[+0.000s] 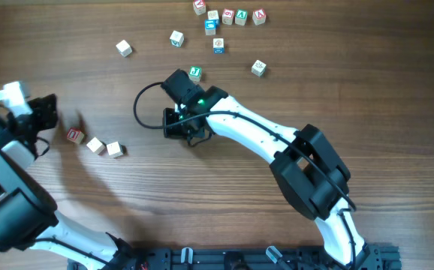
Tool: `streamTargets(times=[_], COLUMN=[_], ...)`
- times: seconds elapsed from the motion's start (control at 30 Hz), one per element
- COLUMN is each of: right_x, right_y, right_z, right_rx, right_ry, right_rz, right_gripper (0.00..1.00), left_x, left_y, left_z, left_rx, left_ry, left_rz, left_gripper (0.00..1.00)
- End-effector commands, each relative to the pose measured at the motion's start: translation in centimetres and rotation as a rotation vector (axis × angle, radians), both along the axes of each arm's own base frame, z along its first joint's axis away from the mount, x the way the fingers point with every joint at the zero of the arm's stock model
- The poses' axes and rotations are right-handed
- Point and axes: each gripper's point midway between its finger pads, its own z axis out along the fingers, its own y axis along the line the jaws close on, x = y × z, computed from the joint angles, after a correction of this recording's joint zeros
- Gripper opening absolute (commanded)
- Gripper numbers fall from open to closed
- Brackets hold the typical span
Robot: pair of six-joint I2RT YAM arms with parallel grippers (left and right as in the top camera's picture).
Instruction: Form a horizontal line
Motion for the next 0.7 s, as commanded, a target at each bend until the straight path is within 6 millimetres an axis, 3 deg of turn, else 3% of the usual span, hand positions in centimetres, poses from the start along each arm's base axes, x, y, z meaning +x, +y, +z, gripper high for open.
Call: streamTargets(times=[0.0, 0.1, 0.17, 0.23, 0.27, 0.3, 0.4, 0.5, 0.67], right_x=[-2.2, -2.8, -3.7, -4.0, -3.9, -3.6, -3.0, -3.2, -4.6], right_y=[2.2, 3.4, 5.1, 6.4, 6.8, 7.1, 8.6, 10.7, 12.0], right_z=[1.1, 1.7, 2.7, 3.2, 3.2, 3.1, 2.5, 2.8, 2.7], right_rx=[0.057, 0.101, 0.18, 0.216, 0.219, 0.214, 0.248, 0.345, 0.362], right_ry=[-0.034, -0.055, -0.086, -0.142, -0.164, -0.177, -0.182, -0.181, -0.193], right_rz=[0.138, 0.186, 0.277, 0.324, 0.323, 0.303, 0.244, 0.254, 0.277], right_gripper=[0.05, 0.05, 0.05, 0.05, 0.05, 0.05, 0.05, 0.05, 0.05], left_x=[0.9, -0.1, -1.6, -3.7, -4.7, -5.2, -6.5, -7.4, -8.0], left_y=[-0.3, 2.1, 3.8, 5.1, 5.4, 5.3, 2.5, -1.2, -5.6], left_z=[1.6, 5.2, 8.5, 11.7, 13.4, 14.6, 19.4, 23.4, 27.2], left_rx=[-0.043, -0.122, -0.183, -0.298, -0.354, -0.387, -0.491, -0.484, -0.452], left_ry=[-0.048, -0.113, -0.171, -0.215, -0.242, -0.261, -0.325, -0.365, -0.4], left_rz=[0.003, 0.116, 0.18, 0.257, 0.282, 0.281, 0.165, 0.027, -0.078], left_gripper=[0.41, 0.38, 0.38, 0.5, 0.7, 1.0, 1.0, 1.0, 1.0])
